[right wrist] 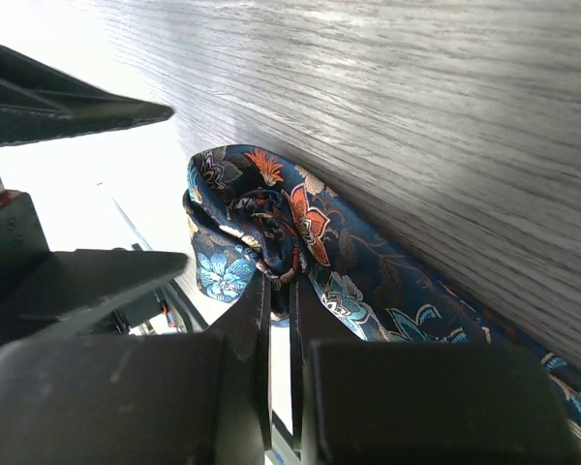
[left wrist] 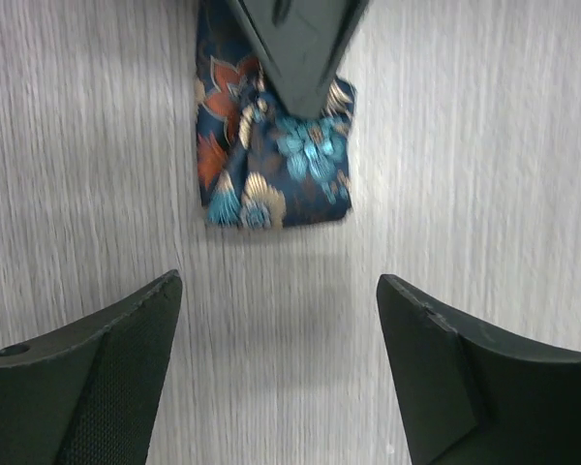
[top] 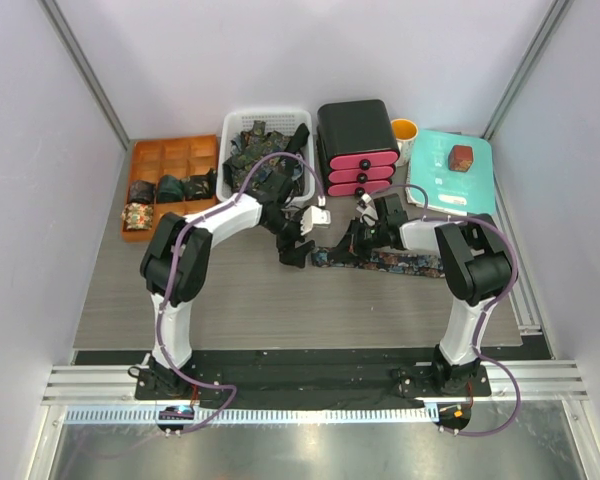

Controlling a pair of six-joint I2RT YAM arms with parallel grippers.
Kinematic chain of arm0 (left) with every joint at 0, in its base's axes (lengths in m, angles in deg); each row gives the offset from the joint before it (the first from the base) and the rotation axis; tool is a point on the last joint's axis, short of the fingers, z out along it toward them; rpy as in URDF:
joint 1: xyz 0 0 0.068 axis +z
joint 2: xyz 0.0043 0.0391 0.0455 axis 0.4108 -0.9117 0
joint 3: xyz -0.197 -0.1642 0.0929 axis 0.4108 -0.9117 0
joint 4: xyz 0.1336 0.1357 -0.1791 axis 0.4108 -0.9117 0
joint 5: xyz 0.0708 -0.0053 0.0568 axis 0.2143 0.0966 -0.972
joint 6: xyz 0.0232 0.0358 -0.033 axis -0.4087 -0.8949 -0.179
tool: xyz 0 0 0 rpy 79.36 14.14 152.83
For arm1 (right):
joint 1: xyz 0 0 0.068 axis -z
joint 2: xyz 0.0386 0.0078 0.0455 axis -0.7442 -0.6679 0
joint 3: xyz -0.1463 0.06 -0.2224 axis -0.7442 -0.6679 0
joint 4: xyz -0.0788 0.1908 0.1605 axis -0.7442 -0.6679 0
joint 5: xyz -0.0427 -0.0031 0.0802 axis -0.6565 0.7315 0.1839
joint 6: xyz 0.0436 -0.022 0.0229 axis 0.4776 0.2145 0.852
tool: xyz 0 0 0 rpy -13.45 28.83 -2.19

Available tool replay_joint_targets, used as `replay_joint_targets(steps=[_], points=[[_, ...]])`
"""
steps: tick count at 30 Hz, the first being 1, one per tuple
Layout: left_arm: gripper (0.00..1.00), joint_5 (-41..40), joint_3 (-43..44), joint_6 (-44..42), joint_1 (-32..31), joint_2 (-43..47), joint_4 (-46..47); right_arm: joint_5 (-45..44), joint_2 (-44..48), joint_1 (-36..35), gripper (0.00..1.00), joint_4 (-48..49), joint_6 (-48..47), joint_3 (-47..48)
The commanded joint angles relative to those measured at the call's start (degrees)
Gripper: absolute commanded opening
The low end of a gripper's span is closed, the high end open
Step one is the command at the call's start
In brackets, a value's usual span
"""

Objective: Roll the ties
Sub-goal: Roll the tie at the center of the board.

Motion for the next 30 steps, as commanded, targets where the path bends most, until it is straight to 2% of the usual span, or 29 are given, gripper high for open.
replay_joint_targets(steps=[1,5,11,14,17,18,22,23,26,30], points=[[0.83,2.0,-1.8,4.4,-1.6,1.1,10.5,-8.0,-3.3,0.7,0.01,-6.8,-4.4,-0.2],[0.86,0.1,-1.8,6.1,-3.1,-0.3,15.0,-7.5,-3.7,0.7,0.01,-6.9,-5.3,-0.1],[0.83,-2.3,1.2,4.9,-5.4,-3.6,13.1,-6.7,-4.2,0.8,0.01,-6.5,-5.7,0.0],[0.76,-3.9,3.0,4.1,-6.6,-4.8,9.7,-5.8,-4.2,0.8,0.01,-6.0,-5.1,0.1],[0.61,-7.3,4.4,3.3,-7.4,-6.2,6.3,-4.6,-3.7,0.8,0.01,-3.3,-3.8,-0.6],[0.52,-8.4,4.8,2.6,-7.7,-6.5,5.1,-4.5,-3.7,0.8,0.01,-2.8,-2.9,-0.9],[0.35,-12.9,6.1,-0.6,-7.9,-6.5,-1.5,-2.9,-2.6,0.7,0.02,-0.1,-1.1,-1.2],[0.31,-14.8,6.2,-1.4,-7.9,-6.6,-3.0,-2.4,-2.1,0.8,0.05,-0.1,-0.8,-1.1],[0.24,-16.6,6.9,-4.0,-7.9,-7.0,-7.2,-0.9,0.5,1.2,0.32,-0.8,0.3,0.0],[0.21,-17.3,7.4,-5.1,-8.0,-7.8,-10.5,0.6,5.0,2.2,0.40,-3.0,0.8,-0.4]])
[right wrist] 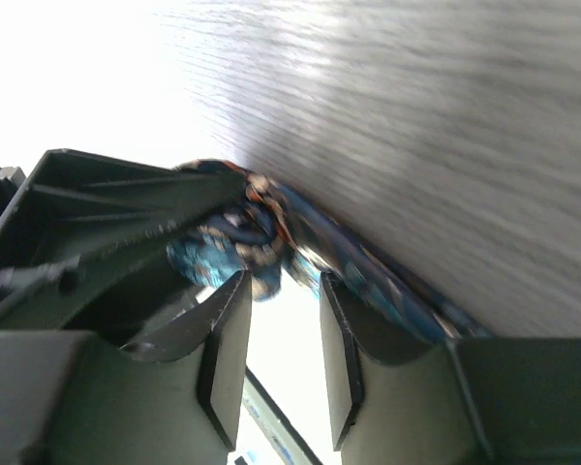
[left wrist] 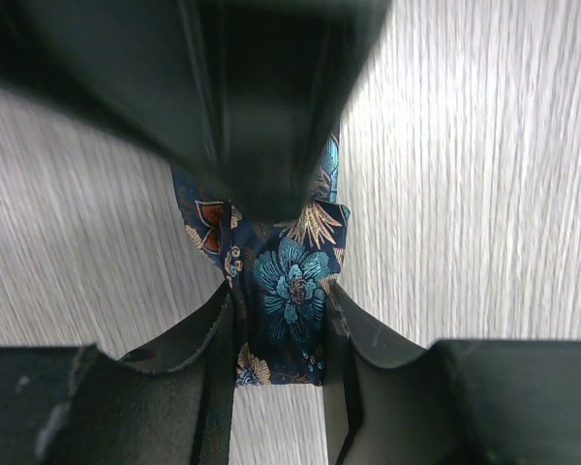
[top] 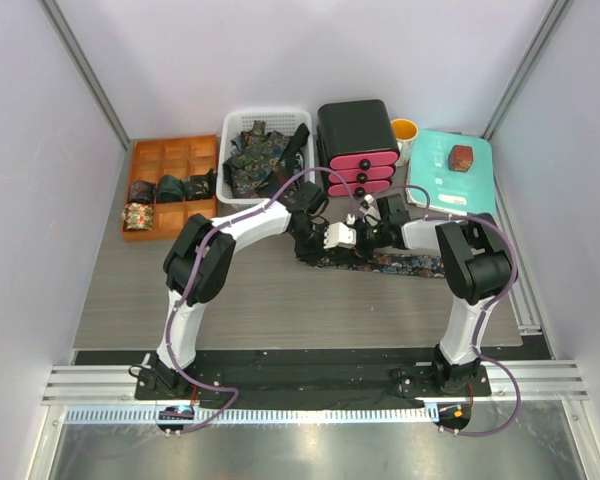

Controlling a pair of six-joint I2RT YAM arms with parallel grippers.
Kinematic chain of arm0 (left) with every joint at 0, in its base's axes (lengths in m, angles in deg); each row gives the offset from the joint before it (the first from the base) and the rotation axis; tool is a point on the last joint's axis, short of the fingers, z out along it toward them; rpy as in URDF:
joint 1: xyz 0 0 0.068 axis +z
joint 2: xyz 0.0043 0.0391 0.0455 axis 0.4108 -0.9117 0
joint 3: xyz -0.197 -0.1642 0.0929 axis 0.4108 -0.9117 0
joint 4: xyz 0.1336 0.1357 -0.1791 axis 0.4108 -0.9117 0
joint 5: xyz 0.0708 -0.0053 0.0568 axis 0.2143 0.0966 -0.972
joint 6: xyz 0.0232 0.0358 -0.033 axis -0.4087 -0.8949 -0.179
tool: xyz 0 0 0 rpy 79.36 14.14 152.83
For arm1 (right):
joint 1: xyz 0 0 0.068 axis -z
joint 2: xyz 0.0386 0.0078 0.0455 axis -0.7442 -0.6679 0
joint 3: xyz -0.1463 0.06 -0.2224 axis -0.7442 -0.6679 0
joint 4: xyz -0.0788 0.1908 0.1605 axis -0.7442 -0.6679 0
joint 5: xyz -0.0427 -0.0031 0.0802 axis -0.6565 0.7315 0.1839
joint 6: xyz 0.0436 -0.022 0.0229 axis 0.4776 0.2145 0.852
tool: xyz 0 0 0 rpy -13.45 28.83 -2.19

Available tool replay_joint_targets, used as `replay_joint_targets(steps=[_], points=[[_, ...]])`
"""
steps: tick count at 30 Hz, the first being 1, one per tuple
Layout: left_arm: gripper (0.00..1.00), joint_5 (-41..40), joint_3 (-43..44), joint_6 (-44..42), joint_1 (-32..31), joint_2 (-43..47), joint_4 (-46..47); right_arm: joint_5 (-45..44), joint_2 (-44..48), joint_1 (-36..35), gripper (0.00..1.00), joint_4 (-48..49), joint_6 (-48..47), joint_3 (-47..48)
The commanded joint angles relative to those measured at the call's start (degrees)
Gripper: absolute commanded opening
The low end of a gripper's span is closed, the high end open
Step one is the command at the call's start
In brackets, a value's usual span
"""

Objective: Roll the ties
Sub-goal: Roll the tie at the center of the board.

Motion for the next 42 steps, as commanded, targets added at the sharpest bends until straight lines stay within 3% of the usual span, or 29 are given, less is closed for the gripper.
replay_joint_targets(steps=[1,9,17,21,27,34,42], points=[[0.21,-4.8,1.1,-3.0,0.5,-2.3,-10.4,-0.9,6.4,1.4,0.40,-3.2,0.2,-1.0],[0.19,-3.8,2.2,-6.3,0.6,-2.7,-12.8,-2.2,7.2,1.3,0.38,2.9,2.8,-1.9],[0.19,-3.3,3.4,-3.6,0.8,-2.9,-11.5,-5.5,3.1,0.7,0.34,-4.0,-3.2,-1.0],[0.19,-3.7,4.4,-2.0,0.8,-3.5,-11.9,-2.6,4.8,0.5,0.34,6.0,3.8,-3.6],[0.20,-4.0,3.8,-0.4,0.8,-3.4,-11.4,-1.2,5.8,-1.1,0.35,13.3,11.3,-5.8],[0.20,-4.2,3.5,-0.1,0.8,-3.4,-10.9,-3.1,3.5,-4.8,0.42,13.5,12.6,-5.1],[0.21,-4.2,3.1,0.5,0.8,-3.3,-9.9,-5.3,0.7,-6.7,0.41,12.6,11.8,-3.6]])
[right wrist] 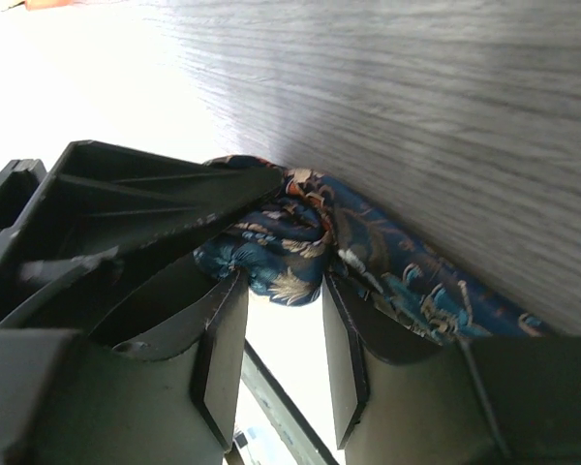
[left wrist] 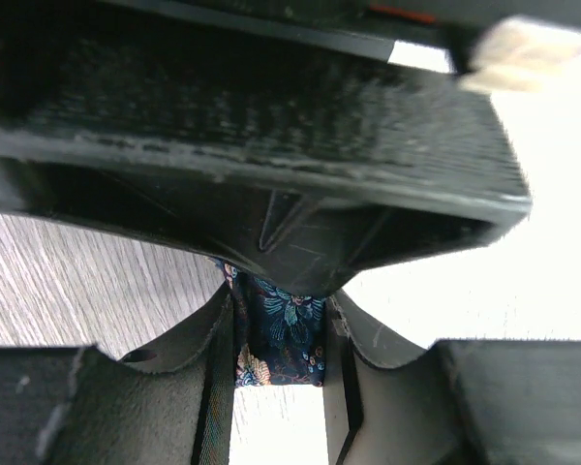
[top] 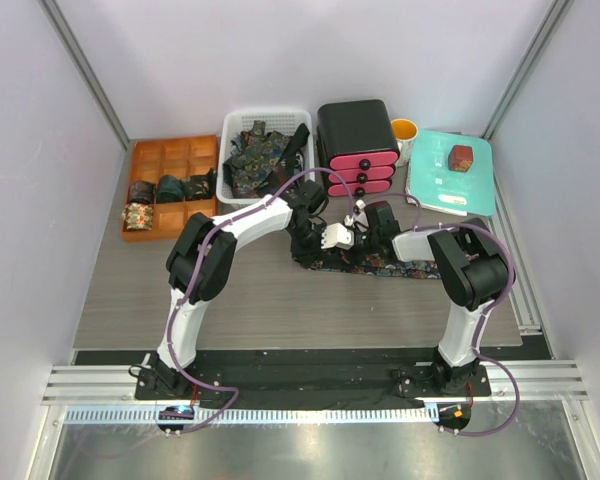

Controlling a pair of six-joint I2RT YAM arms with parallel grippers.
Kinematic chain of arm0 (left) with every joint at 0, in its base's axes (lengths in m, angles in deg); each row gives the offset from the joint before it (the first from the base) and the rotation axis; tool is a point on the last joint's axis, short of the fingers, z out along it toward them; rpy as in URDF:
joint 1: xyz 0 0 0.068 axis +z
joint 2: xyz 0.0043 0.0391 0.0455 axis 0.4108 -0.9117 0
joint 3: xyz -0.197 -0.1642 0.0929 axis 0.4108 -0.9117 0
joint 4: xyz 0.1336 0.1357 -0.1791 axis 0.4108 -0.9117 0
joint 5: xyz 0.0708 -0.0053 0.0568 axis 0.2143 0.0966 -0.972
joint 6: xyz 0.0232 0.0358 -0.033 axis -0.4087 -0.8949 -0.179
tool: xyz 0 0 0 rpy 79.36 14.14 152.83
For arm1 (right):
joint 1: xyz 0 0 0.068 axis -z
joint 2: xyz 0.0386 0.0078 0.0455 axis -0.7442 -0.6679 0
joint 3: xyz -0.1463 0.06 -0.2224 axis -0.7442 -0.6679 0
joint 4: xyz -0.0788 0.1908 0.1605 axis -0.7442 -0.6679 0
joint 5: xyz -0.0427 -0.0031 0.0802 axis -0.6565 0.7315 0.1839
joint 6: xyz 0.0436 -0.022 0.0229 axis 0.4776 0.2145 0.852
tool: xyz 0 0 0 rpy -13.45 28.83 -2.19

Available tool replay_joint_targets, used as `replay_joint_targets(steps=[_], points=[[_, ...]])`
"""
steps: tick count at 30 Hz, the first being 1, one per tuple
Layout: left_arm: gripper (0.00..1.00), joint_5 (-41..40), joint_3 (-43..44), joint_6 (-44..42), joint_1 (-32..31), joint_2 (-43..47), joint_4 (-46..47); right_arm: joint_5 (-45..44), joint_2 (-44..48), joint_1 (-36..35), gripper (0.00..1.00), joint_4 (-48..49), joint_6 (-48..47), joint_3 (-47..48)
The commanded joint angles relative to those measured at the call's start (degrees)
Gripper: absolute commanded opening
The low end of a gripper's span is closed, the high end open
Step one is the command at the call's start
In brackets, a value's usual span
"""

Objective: Roll the ties
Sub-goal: Roll the tie at the center of the board.

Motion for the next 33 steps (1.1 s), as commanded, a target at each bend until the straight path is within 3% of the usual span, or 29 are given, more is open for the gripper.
replay_joint_targets(steps=[1,6,7,8,11,14,15,19,22,25,29,33], points=[[0.21,-1.7,-0.8,1.3,0.5,-1.7,-1.2,-2.2,-2.0,-0.5,0.41,0.1,-0.2,2.2],[0.21,-1.6,-1.6,1.3,0.5,-1.4,-0.6,-3.2,-3.0,-0.5,0.43,0.2,1.3,1.9],[0.21,-1.4,-1.7,1.2,0.5,-1.2,-0.3,-3.1,-3.4,-0.6,0.38,0.5,1.4,1.9],[0.21,-1.3,-1.8,1.2,0.5,-1.1,-0.3,-3.5,-3.4,-0.6,0.23,1.0,1.8,1.9],[0.22,-1.6,-2.4,1.0,0.5,-0.8,-0.2,-3.3,-3.2,-0.5,0.04,0.7,1.1,1.9],[0.26,-0.9,-2.5,1.6,1.0,-0.2,-0.2,-3.4,-3.1,0.2,0.01,-1.5,-0.7,1.4],[0.29,-0.4,-2.5,1.8,1.7,0.1,-0.3,-3.5,-3.2,0.4,0.01,-2.6,-1.4,1.6],[0.59,4.5,-3.9,3.5,5.2,3.9,2.2,-4.2,-3.3,1.6,0.01,-6.0,-4.0,1.3],[0.73,10.3,-6.5,4.7,8.3,7.5,5.7,-4.3,-3.9,2.2,0.01,-7.6,-5.1,1.2],[0.79,15.7,-10.2,6.3,10.3,11.0,10.9,-4.3,-4.2,2.8,0.01,-9.1,-6.6,1.0],[0.96,20.2,-17.3,8.4,10.9,14.4,20.2,-4.1,-4.8,2.9,0.01,-10.4,-7.8,1.5],[1.00,21.0,-19.2,9.3,9.6,14.2,27.2,-4.3,-5.8,3.0,0.01,-12.9,-9.7,2.6]])
